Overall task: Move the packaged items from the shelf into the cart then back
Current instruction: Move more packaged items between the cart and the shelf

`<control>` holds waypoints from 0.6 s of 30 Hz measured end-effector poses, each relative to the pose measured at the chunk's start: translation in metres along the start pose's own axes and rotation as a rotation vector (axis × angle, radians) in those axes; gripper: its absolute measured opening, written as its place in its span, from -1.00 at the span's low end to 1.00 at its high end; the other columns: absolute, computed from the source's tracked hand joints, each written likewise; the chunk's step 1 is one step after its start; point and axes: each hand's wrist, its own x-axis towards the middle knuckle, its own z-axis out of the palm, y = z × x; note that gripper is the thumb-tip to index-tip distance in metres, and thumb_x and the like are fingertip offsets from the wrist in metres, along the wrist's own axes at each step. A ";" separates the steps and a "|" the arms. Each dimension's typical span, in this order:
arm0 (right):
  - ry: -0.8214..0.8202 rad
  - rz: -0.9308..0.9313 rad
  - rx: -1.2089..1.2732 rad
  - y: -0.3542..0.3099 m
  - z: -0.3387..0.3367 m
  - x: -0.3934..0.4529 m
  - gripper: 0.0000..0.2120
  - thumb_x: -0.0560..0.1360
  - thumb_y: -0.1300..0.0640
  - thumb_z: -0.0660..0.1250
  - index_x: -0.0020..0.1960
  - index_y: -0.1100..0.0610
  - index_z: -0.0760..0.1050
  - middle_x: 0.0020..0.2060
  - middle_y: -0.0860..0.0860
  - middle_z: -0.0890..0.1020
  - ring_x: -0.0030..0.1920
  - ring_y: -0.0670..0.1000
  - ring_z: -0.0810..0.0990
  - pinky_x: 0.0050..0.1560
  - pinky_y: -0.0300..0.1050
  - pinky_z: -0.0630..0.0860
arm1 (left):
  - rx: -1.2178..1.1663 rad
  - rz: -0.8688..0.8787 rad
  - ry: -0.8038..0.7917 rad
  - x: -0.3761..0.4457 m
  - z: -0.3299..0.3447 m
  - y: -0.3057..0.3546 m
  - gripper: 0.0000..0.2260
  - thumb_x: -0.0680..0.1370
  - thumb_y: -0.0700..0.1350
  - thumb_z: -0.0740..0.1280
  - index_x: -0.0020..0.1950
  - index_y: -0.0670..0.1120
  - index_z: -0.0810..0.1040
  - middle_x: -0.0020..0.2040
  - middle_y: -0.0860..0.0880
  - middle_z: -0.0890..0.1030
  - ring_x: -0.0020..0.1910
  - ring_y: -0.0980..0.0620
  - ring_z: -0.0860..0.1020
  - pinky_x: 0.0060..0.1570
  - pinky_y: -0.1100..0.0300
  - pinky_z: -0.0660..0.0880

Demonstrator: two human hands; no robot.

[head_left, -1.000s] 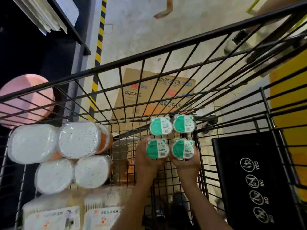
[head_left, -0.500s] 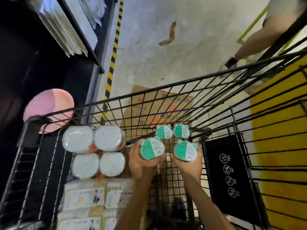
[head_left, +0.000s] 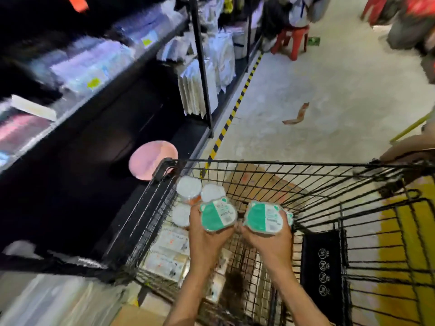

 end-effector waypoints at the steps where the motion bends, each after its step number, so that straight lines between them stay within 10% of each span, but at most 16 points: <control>1: -0.051 -0.023 -0.007 -0.009 0.003 -0.010 -0.28 0.18 0.40 0.59 0.23 0.04 0.39 0.02 -0.05 0.62 -0.02 -0.26 0.59 0.01 -0.36 0.55 | -0.040 -0.010 0.027 -0.011 -0.011 0.010 -0.22 0.14 -0.18 0.63 0.28 -0.13 0.37 0.12 0.00 0.55 0.12 0.12 0.56 0.04 0.29 0.53; 13: -0.708 -0.182 -0.041 -0.084 0.089 -0.170 -0.40 0.20 0.46 0.56 0.07 0.04 0.42 -0.11 -0.03 0.64 -0.16 -0.23 0.63 -0.17 -0.41 0.51 | 0.058 -0.016 0.602 -0.182 -0.188 0.071 -0.43 0.26 -0.29 0.59 0.12 -0.08 0.37 -0.01 0.09 0.57 -0.09 0.34 0.56 -0.19 0.46 0.46; 18: -0.986 -0.229 -0.099 -0.087 0.128 -0.266 -0.28 0.15 0.34 0.63 0.18 -0.01 0.40 -0.02 -0.04 0.64 -0.03 -0.11 0.63 -0.03 -0.10 0.56 | 0.054 -0.070 0.861 -0.280 -0.264 0.076 -0.49 0.27 -0.26 0.59 0.03 -0.03 0.37 -0.10 0.10 0.60 -0.16 0.32 0.59 -0.27 0.44 0.48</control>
